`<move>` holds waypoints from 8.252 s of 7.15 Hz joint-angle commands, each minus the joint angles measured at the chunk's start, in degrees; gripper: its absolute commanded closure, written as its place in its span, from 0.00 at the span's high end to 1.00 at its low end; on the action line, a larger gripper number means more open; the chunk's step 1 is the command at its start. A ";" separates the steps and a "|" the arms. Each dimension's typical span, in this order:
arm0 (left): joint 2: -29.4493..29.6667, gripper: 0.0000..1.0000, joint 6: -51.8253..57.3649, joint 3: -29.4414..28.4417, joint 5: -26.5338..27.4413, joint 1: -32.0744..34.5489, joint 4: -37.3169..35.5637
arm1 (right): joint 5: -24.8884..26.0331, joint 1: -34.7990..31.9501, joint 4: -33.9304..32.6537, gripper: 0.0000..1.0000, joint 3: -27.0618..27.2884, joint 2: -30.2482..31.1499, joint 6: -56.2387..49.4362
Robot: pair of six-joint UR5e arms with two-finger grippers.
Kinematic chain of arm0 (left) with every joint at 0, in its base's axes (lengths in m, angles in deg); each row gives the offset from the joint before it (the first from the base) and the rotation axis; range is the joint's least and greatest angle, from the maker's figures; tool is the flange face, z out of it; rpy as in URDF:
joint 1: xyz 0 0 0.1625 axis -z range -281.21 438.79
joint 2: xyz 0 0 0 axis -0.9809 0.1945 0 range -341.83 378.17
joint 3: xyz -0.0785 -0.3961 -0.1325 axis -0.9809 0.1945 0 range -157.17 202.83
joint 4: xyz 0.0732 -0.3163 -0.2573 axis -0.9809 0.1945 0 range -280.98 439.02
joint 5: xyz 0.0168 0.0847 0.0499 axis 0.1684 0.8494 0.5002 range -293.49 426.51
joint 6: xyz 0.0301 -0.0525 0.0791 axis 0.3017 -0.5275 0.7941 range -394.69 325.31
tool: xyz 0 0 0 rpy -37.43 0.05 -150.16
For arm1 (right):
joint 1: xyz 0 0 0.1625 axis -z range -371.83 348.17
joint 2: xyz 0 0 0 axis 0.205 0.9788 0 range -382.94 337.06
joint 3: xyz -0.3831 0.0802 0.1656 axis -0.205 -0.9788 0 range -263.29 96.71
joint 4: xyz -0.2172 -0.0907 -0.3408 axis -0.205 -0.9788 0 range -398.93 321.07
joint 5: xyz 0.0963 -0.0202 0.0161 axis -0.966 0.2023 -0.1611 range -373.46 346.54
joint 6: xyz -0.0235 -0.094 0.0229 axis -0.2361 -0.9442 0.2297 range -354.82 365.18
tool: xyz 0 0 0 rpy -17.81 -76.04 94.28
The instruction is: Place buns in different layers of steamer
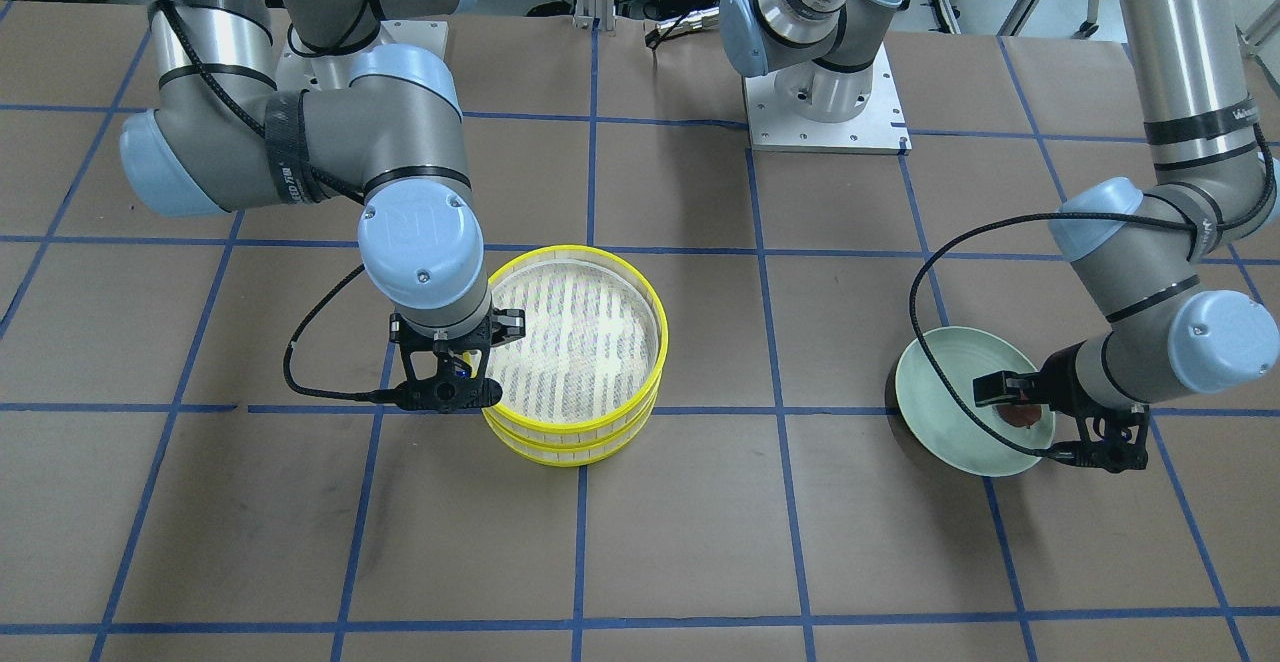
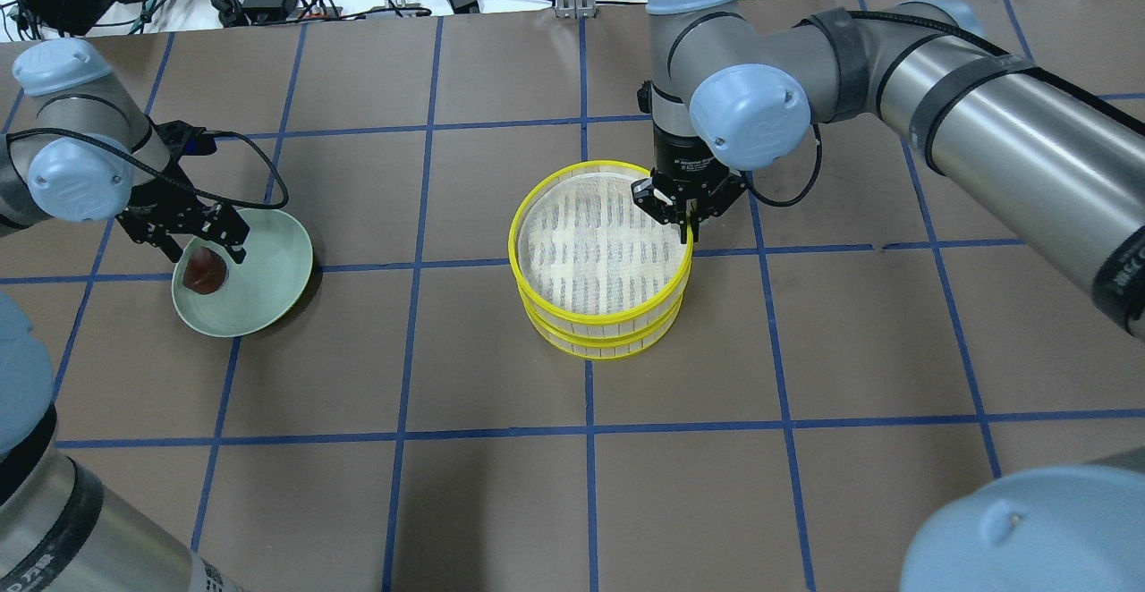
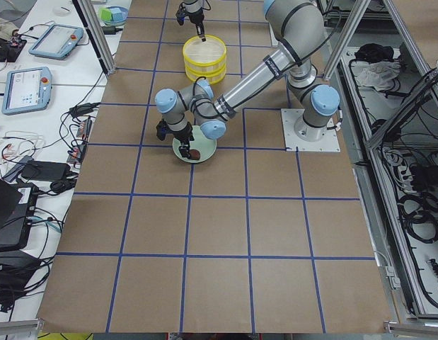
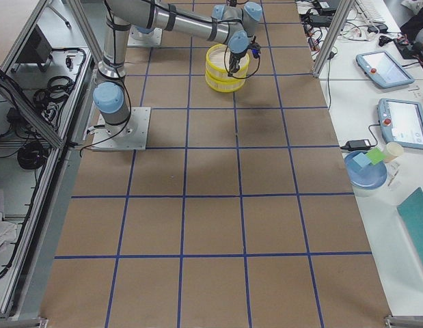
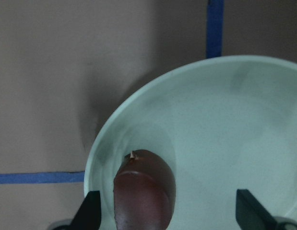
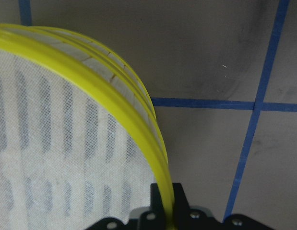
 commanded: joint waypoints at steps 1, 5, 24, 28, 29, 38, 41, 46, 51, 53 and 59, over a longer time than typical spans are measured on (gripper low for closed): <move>0.66 0.90 0.03 0.22 0.03 -0.02 0.31 | -0.07 -0.04 0.09 0.00 0.09 -0.08 -0.13; 1.46 0.67 0.12 0.14 1.44 -0.02 0.57 | -0.15 -0.04 -0.18 0.08 0.97 0.01 0.57; -17.78 0.00 -15.86 -5.14 -8.92 12.00 10.95 | 0.02 1.53 2.52 1.00 -0.70 16.21 0.92; -18.68 0.00 -36.58 -5.14 -11.38 29.12 4.64 | -0.42 4.88 18.45 1.00 -10.11 24.61 0.66; -18.15 0.00 -37.05 -5.14 -17.14 30.90 4.44 | -0.33 4.97 18.37 1.00 -9.93 24.53 0.57; -12.77 1.00 -40.31 -4.26 -24.58 42.26 -6.20 | -1.12 7.34 18.28 1.00 -9.76 24.26 -6.02; -14.97 1.00 -39.88 -4.96 -17.16 40.77 -1.39 | -1.03 7.34 18.28 1.00 -9.15 24.26 -6.02; -23.58 1.00 -20.74 -11.97 -10.89 19.98 21.60 | -1.65 7.34 18.02 1.00 -8.70 24.53 -6.02; -25.96 1.00 -18.95 -11.38 -3.92 17.64 24.83 | -1.65 7.25 18.10 1.00 -8.70 24.53 -6.02; -27.45 1.00 -18.95 -11.47 -3.84 17.82 24.92 | -1.65 7.25 18.02 1.00 -8.70 24.53 -6.02; -28.25 1.00 -18.78 -11.64 1.50 22.92 25.27 | -1.74 7.25 18.11 1.00 -8.70 24.61 -6.02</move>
